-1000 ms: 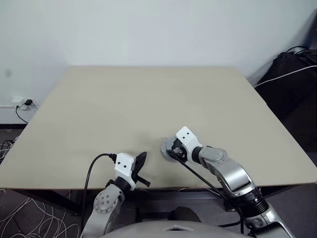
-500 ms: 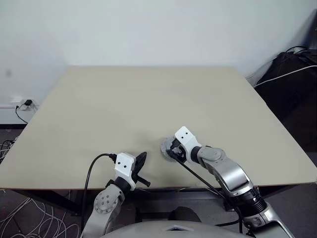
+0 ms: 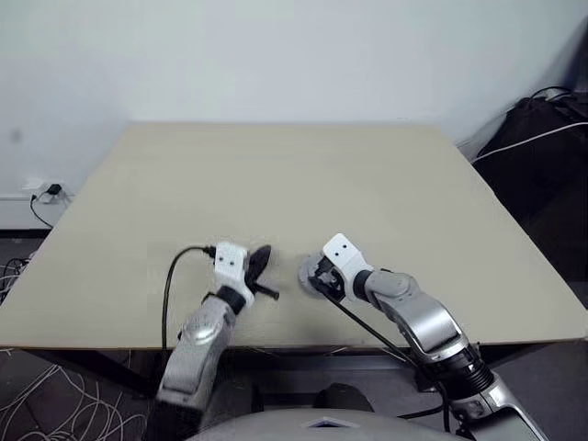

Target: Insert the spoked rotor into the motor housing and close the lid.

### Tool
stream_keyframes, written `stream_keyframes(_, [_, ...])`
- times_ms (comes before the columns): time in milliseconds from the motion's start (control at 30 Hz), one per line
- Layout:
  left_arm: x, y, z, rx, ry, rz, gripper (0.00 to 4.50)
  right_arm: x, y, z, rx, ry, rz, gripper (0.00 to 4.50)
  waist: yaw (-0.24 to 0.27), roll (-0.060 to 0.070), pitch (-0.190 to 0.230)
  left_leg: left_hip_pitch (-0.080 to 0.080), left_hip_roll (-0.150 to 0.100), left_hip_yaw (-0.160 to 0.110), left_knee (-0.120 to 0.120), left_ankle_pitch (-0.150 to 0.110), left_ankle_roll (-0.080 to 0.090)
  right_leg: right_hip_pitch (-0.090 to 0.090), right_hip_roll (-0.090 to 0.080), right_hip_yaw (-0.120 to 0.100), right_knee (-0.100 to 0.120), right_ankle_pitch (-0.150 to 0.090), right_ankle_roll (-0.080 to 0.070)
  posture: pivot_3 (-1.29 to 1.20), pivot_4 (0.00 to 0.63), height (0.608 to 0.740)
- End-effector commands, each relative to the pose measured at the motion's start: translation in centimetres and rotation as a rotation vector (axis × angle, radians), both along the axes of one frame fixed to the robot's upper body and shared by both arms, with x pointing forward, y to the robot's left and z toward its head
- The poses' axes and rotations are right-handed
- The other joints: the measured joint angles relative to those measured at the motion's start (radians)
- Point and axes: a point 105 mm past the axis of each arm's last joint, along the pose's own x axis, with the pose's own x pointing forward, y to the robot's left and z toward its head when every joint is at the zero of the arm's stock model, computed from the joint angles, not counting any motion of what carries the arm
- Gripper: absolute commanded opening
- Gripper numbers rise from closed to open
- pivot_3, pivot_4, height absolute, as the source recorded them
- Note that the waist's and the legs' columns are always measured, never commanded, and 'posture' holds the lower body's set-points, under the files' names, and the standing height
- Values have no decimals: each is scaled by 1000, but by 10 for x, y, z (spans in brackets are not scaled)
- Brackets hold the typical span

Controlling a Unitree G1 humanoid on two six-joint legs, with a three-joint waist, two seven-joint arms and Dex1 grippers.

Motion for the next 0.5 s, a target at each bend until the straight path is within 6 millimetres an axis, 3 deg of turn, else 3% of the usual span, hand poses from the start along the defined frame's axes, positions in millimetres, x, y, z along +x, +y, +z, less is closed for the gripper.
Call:
stream_keyframes(33, [17,-5,0,-35,80,-45,0,-9,-16,-27,-87,100,-50,3235,-1,0,0,1,0,0,0,0,0,2,1,0,-1,1,1,0,0,740])
stream_keyframes(200, [31,-15,-6,-44,215,-189,0,-8,-13,-25,-76,89,-53,3235,-6,-2,0,1,0,-1,3,0,3,6,3,-1,-7,3,5,0,0,740])
stream_keyframes(500, [33,-32,-11,-35,381,-431,0,-9,-10,-25,-65,85,-54,3235,-7,-2,1,1,-1,-1,4,0,4,6,1,0,-8,6,5,0,0,740])
